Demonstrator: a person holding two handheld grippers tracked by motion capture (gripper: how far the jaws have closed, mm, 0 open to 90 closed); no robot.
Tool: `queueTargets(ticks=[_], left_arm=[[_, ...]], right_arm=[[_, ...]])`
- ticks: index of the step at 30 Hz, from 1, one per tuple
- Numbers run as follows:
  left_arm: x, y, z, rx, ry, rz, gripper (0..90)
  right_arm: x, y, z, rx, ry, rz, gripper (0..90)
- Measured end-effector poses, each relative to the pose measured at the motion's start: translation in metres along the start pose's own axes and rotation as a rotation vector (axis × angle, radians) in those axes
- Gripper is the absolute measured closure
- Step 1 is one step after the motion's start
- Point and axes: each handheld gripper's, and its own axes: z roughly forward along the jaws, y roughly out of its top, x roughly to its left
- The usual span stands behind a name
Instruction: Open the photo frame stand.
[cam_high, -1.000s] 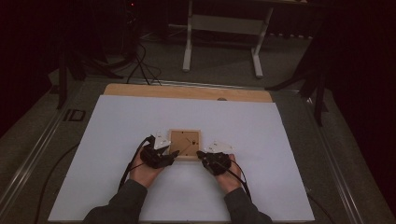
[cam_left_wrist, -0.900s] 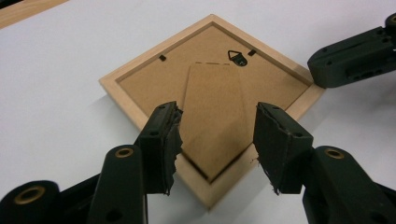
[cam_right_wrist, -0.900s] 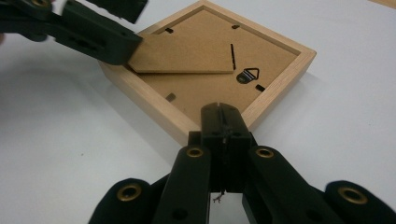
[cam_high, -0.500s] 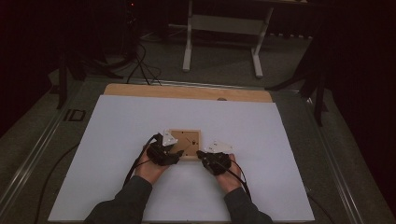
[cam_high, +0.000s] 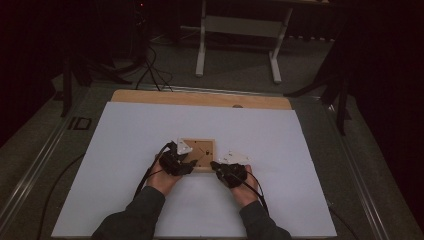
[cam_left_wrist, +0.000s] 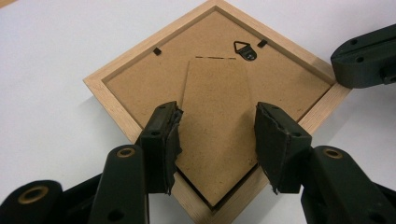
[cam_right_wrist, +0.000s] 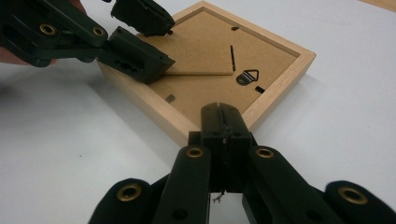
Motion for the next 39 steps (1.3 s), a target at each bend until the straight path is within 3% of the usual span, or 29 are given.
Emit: queueTargets(ticks=[9,14,25,29,32,37,39], left_arm=[[-0.003,0.017,-0.012,-0.05,0.023,0.015,51.2],[-0.002,0.015,-0.012,-0.038,0.013,0.013,51.0],[0.008,0.01,-0.035,-0.091,-0.046,-0.087,45.8],[0.012,0.001,-0.044,-0.1,-0.044,-0.111,54.9],[0.011,-0.005,-0.047,-0.104,-0.052,-0.1,67.5],[0.011,-0.012,-0.043,-0.067,-0.067,-0.097,85.3],[0.009,-0.014,-0.043,-0.056,-0.057,-0.083,87.4]], right_arm=[[0.0,0.001,0.002,-0.003,-0.003,0.0,89.9],[0.0,0.001,0.002,-0.003,-0.004,-0.004,89.9],[0.0,0.001,0.002,-0.006,-0.003,0.0,89.8],[0.001,0.0,0.001,-0.005,-0.006,0.0,89.7],[0.001,0.0,0.001,-0.005,-0.003,-0.003,89.7],[0.002,0.0,0.001,-0.005,-0.01,-0.002,89.3],[0.002,0.0,0.001,-0.004,-0.011,-0.002,89.3]])
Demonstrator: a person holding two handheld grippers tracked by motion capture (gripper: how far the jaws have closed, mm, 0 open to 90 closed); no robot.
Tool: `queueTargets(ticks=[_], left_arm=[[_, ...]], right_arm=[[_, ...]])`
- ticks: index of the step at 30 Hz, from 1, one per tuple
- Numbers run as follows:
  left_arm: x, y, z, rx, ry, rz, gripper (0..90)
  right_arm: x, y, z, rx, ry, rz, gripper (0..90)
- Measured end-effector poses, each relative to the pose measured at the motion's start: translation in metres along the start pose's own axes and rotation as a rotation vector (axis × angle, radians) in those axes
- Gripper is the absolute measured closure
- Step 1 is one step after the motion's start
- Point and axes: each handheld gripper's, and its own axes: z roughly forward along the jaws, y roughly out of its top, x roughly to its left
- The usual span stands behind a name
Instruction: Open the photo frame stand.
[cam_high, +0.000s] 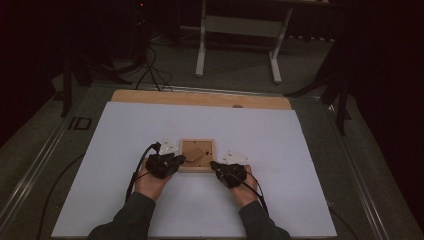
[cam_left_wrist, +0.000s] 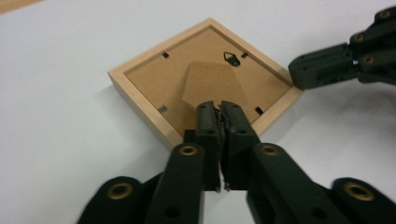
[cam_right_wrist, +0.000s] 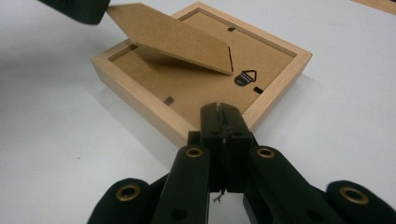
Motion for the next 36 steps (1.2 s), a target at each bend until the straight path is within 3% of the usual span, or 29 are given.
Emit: queueTargets(ticks=[3,17,20,25,30,36], left_arm=[[-0.003,-0.001,-0.001,0.004,0.014,0.015,88.7],[-0.013,-0.009,0.007,0.049,0.0,0.044,89.6],[-0.008,-0.009,0.011,0.058,0.011,0.015,89.6],[0.001,-0.004,0.013,0.025,-0.004,-0.045,89.4],[0.002,0.009,0.01,-0.008,-0.002,-0.035,88.8],[0.004,0.019,0.013,0.019,0.003,-0.022,85.1]], right_arm=[[0.0,0.0,0.0,0.0,-0.002,-0.001,89.3],[0.001,0.0,-0.001,0.0,-0.002,-0.006,89.3],[0.001,0.0,-0.001,0.0,-0.002,-0.006,89.3],[0.001,0.0,-0.001,0.001,-0.003,-0.005,89.3],[0.001,0.0,-0.001,-0.001,-0.003,-0.004,89.3],[0.001,0.0,-0.001,0.001,-0.005,-0.007,89.3]])
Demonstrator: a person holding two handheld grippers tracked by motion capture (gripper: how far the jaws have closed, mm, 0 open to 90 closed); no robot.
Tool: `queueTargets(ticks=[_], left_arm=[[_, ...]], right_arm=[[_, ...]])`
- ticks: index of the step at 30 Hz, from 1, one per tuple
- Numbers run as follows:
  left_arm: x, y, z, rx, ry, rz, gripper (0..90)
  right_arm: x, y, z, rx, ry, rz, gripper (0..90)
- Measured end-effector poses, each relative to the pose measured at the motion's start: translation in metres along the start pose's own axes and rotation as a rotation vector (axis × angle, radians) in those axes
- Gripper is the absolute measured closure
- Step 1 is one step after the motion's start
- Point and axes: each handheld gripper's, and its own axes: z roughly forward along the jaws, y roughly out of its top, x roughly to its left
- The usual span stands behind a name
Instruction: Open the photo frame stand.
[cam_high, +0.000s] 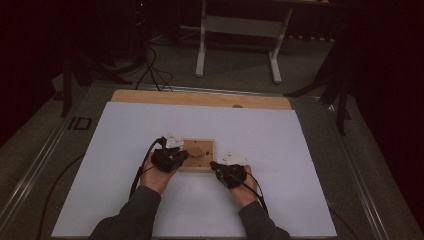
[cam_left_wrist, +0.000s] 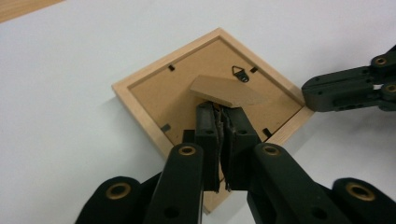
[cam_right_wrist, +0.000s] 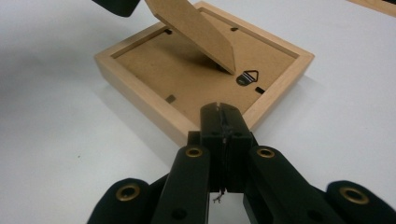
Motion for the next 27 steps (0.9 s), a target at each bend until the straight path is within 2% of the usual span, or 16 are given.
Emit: queueTargets(ticks=[4,8,11,13,15,18,22,27], left_arm=[[0.002,0.0,0.002,0.01,-0.022,-0.022,78.7],[0.002,0.0,0.004,0.031,-0.031,-0.022,66.8],[0.004,0.001,0.007,0.038,-0.047,-0.039,60.7],[0.003,0.002,0.009,0.044,-0.056,-0.048,58.8],[0.004,0.003,0.012,0.06,-0.082,-0.059,56.1],[0.004,0.005,0.015,0.054,-0.102,-0.089,53.5],[0.005,0.008,0.018,0.045,-0.119,-0.127,52.1],[0.007,0.012,0.022,0.059,-0.131,-0.155,51.6]], right_arm=[[0.0,0.0,0.0,0.0,0.002,0.0,89.3],[0.0,0.0,0.0,0.0,0.001,-0.002,89.3],[0.0,0.0,0.0,-0.002,0.0,-0.004,89.3],[0.0,0.0,0.0,-0.002,0.0,-0.004,89.3],[0.0,0.0,0.0,-0.001,0.0,-0.002,89.2],[0.0,0.0,0.0,-0.001,0.0,0.0,89.3],[0.0,0.0,0.0,-0.002,0.0,-0.003,89.2],[0.0,0.0,0.0,0.001,0.001,0.0,89.3]])
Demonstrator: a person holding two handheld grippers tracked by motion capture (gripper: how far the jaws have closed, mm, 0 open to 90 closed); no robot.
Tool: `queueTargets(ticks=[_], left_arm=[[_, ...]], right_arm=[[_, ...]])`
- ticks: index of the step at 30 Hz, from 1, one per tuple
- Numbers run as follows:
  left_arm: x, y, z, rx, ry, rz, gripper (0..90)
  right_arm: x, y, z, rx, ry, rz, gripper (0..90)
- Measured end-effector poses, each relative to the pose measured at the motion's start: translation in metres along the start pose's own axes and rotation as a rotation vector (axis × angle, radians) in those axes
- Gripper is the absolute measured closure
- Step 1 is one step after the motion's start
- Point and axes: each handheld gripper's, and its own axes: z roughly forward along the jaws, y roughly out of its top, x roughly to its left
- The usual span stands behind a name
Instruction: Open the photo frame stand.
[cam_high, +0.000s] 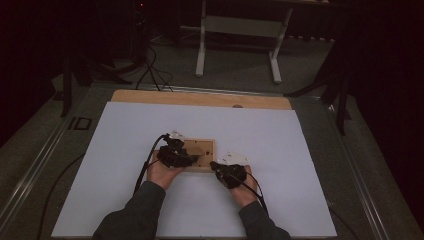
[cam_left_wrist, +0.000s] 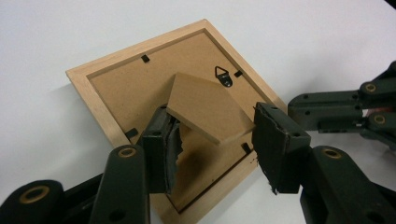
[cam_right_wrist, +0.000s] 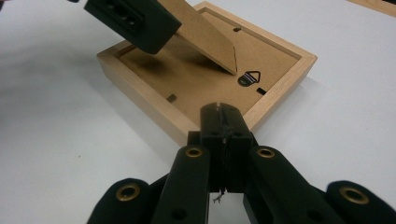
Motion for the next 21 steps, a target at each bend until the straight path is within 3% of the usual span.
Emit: queueTargets(ticks=[3,8,19,21], left_arm=[[0.002,0.003,0.002,0.007,-0.015,-0.023,50.8],[0.006,0.006,0.003,0.017,-0.061,-0.107,50.3],[0.011,0.009,0.007,0.02,-0.068,-0.163,50.5],[0.014,0.01,0.007,0.004,-0.082,-0.195,51.0]], right_arm=[[0.0,0.0,0.0,-0.001,0.0,-0.002,89.2],[0.0,0.0,0.0,-0.002,0.002,-0.006,89.1],[0.0,0.0,0.001,-0.003,0.001,-0.01,89.2],[0.0,0.0,0.0,-0.003,0.001,-0.01,89.1]])
